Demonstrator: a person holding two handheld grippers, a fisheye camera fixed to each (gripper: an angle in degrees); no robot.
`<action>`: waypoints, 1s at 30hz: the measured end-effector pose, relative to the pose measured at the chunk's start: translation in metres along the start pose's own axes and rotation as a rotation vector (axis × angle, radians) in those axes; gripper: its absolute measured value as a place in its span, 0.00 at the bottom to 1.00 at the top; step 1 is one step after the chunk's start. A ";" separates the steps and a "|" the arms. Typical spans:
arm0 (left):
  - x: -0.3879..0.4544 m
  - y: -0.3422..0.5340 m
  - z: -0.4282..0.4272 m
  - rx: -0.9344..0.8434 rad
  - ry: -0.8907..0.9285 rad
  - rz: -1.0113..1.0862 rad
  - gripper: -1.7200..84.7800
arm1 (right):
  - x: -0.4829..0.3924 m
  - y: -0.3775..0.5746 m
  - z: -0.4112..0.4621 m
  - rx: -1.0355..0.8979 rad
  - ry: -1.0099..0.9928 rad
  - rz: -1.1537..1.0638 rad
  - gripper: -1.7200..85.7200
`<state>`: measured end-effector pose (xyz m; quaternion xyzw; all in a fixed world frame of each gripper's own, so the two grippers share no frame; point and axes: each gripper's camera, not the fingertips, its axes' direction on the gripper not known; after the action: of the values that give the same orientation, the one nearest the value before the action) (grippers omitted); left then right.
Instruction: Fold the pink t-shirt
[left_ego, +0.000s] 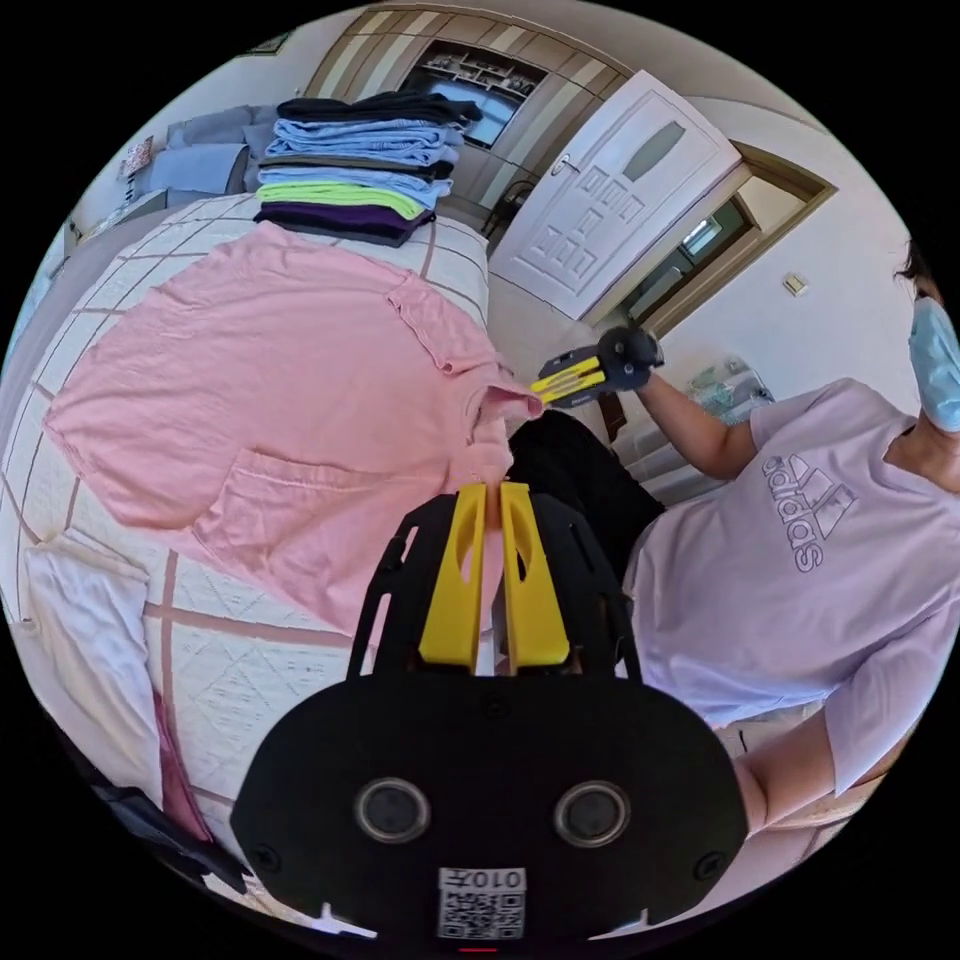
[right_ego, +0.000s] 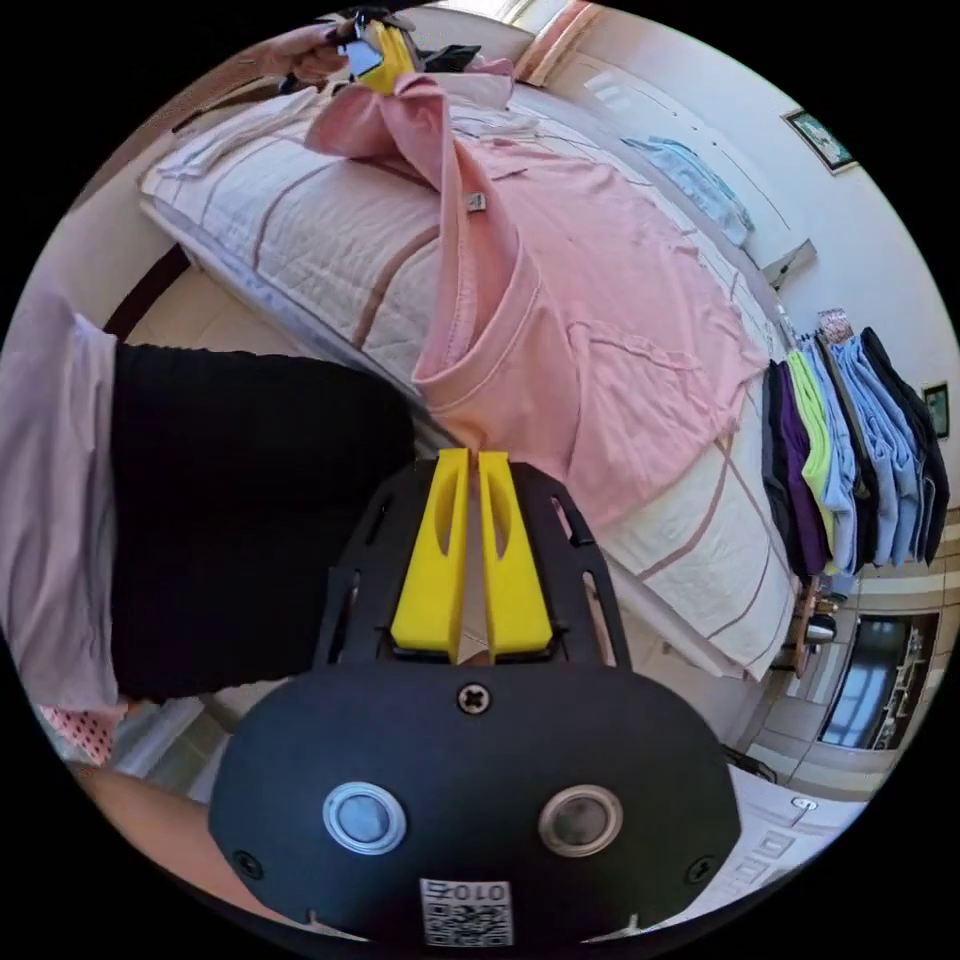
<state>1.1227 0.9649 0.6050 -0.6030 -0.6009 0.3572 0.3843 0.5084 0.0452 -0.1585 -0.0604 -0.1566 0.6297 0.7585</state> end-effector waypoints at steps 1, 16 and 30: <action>0.005 0.001 0.004 -0.040 0.005 0.031 0.03 | 0.014 0.014 -0.011 0.031 -0.082 -0.021 0.04; -0.089 -0.036 0.024 -0.245 -0.034 -0.070 0.04 | 0.285 -0.047 0.049 -0.067 -0.499 0.025 0.05; -0.060 0.058 -0.033 0.069 -0.172 -0.402 0.16 | 0.325 0.076 0.046 0.228 -0.506 0.272 0.15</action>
<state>1.1766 0.9047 0.5664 -0.4247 -0.7270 0.3440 0.4157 0.4739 0.3724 -0.0846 0.1633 -0.2594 0.7340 0.6061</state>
